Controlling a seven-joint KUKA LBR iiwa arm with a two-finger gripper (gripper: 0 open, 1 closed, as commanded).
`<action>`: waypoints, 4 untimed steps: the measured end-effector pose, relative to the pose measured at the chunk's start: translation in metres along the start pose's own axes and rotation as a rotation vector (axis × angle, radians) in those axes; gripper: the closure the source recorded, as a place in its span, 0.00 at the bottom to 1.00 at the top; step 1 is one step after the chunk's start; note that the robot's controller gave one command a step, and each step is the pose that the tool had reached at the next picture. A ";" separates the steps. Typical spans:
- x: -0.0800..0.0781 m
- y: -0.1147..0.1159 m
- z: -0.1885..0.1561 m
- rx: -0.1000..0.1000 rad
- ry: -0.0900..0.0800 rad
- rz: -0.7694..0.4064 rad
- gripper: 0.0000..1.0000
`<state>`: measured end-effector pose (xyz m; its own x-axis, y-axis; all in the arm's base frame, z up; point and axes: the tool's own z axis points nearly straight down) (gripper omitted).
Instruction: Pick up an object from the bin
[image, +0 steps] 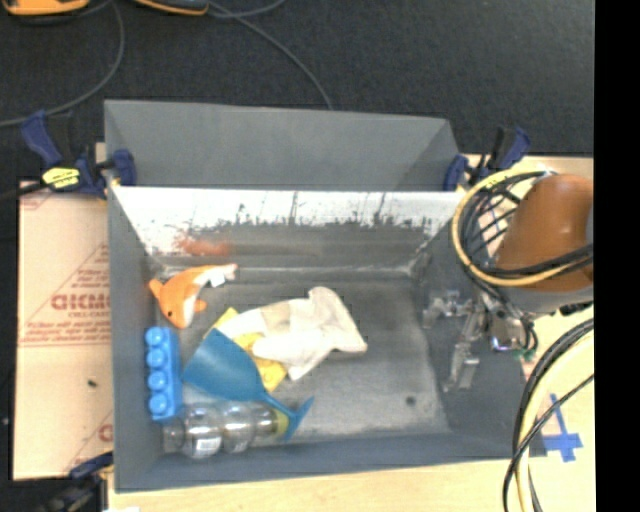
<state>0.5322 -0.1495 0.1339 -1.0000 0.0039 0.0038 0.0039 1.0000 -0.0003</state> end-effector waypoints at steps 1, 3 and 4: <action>-0.002 0.001 -0.005 0.002 -0.008 -0.004 0.00; -0.038 0.034 -0.058 0.005 -0.016 -0.086 0.00; -0.019 0.045 -0.098 -0.001 -0.001 -0.105 0.00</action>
Offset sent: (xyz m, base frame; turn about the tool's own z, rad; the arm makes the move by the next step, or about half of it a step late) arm 0.0091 0.0059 0.1020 0.0792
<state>0.5520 -0.1047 0.2321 -0.9949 -0.1012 0.0024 -0.1012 0.9949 0.0009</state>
